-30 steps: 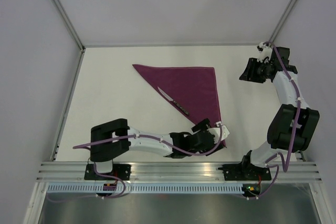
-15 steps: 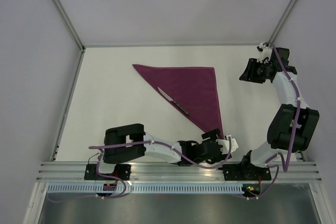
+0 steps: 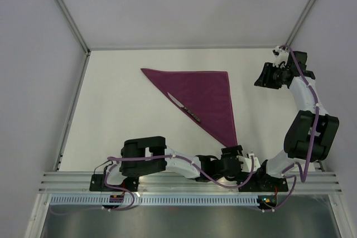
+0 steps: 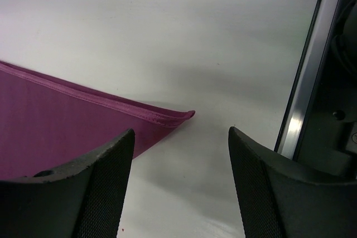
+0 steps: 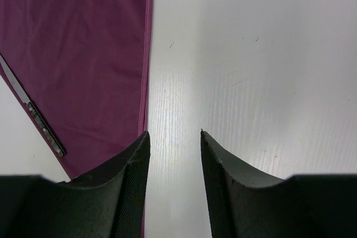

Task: Fold the napkin, place the utensils inside, and roll it up
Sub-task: Fold the napkin

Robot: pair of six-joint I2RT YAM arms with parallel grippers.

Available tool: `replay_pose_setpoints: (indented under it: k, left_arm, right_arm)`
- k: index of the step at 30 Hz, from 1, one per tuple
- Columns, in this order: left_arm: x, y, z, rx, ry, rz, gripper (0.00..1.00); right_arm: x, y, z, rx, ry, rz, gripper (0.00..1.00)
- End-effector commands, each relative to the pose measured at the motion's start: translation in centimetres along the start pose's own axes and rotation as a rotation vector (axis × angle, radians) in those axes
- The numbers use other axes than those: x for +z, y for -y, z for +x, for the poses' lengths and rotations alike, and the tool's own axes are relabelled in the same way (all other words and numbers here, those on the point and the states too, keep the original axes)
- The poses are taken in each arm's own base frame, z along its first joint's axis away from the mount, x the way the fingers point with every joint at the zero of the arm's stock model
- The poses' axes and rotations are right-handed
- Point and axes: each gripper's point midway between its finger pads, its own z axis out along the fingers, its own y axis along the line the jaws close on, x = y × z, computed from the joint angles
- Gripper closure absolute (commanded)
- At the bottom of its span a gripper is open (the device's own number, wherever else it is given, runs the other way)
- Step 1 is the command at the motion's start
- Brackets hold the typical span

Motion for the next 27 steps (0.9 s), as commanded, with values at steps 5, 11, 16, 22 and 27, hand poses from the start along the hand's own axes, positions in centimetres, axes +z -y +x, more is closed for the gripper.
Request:
replay_pose_setpoints:
  k: [5, 11, 16, 22, 27]
  left_arm:
    - [1.0, -0.6, -2.2, 0.028, 0.072, -0.054, 0.3]
    - [1.3, -0.5, -2.0, 0.029, 0.074, -0.057, 0.39]
    - [1.6, -0.4, -1.7, 0.039, 0.065, -0.06, 0.47]
    - [1.8, -0.4, -1.9, 0.036, 0.066, -0.063, 0.55]
    - [1.9, -0.6, -2.3, 0.034, 0.075, -0.071, 0.62]
  right_arm:
    - [-0.9, -0.9, -1.0, -0.015, 0.052, -0.022, 0.54]
    - [-0.9, -0.9, -1.0, -0.013, 0.051, -0.025, 0.55]
    - [-0.9, -1.0, -1.0, -0.017, 0.049, -0.028, 0.55]
    - [-0.9, -1.0, -0.9, -0.018, 0.048, -0.028, 0.55]
    - [-1.0, -1.0, -0.9, -0.018, 0.051, -0.029, 0.56]
